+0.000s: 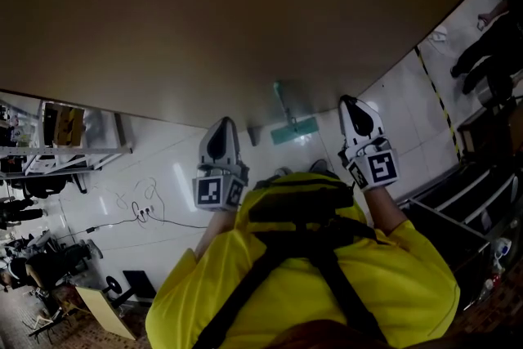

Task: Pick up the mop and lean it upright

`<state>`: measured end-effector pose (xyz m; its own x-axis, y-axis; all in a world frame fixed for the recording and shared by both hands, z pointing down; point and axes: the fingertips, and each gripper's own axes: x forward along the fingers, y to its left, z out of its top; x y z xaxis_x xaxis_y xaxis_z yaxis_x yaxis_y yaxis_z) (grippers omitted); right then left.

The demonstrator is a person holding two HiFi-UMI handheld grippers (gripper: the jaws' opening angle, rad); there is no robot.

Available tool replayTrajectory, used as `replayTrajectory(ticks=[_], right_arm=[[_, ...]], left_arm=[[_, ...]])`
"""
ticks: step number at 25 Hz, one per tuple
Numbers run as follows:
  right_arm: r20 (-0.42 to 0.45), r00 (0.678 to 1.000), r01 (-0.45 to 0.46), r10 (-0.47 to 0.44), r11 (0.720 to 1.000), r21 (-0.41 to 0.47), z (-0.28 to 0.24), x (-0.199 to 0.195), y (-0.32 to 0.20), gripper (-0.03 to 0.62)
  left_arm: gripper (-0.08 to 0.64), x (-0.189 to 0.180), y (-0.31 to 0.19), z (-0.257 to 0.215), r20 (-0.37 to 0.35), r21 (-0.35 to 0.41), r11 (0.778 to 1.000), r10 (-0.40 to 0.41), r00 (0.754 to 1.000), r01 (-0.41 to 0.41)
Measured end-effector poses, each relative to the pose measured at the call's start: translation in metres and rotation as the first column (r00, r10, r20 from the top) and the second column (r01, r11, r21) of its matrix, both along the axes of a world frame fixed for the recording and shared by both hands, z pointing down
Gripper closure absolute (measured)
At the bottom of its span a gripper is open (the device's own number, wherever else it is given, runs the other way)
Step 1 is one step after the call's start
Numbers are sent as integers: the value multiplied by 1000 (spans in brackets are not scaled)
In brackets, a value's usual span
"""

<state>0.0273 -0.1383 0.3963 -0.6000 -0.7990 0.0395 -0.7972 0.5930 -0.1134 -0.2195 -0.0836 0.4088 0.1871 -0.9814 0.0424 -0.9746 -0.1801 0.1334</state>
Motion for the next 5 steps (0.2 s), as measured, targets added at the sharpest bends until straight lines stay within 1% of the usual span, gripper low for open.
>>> replayTrajectory(ticks=[1, 3, 5], right_arm=[[-4, 1000, 22, -22, 1000, -7, 2, -2, 0, 584], [-32, 994, 104, -105, 994, -23, 10, -8, 4, 584], [-98, 972, 213, -215, 977, -30, 21, -17, 12, 584]], left_arm=[[558, 1, 0, 2, -3, -8, 1000, 4, 1000, -4], [558, 4, -1, 3, -7, -12, 1000, 7, 1000, -7], [558, 7, -1, 4, -13, -17, 1000, 12, 1000, -12]])
